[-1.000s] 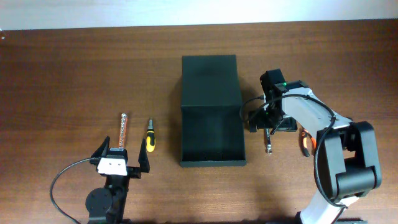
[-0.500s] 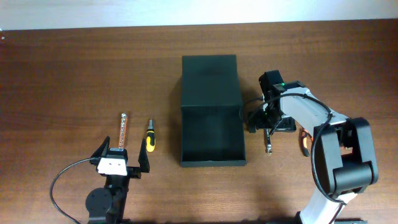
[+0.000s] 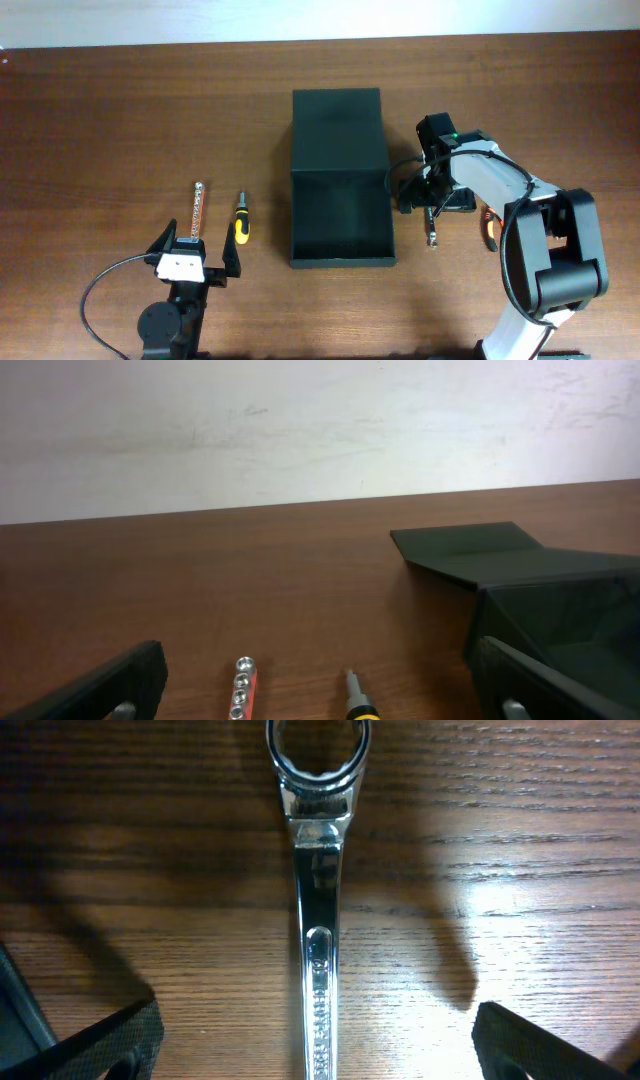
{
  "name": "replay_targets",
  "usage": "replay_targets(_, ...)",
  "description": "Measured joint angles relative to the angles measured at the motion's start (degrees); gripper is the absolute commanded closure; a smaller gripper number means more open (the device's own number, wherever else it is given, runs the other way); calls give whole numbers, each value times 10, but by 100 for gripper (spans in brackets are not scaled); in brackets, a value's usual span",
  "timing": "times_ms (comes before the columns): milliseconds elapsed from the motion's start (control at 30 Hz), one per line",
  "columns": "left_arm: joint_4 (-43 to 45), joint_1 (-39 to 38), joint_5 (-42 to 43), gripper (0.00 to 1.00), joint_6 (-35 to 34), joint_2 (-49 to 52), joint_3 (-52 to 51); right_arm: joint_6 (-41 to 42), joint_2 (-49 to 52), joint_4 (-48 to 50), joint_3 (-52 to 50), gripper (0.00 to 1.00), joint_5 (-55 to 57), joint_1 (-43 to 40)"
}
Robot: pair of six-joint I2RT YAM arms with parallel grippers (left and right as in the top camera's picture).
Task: Pack container
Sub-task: 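Lower the right gripper and close it on the wrench handle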
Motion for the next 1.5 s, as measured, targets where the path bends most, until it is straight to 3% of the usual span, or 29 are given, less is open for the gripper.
replay_targets(1500, 0, 0, 0, 1, 0, 0, 0, -6, 8, 9, 1, 1, -18, 0)
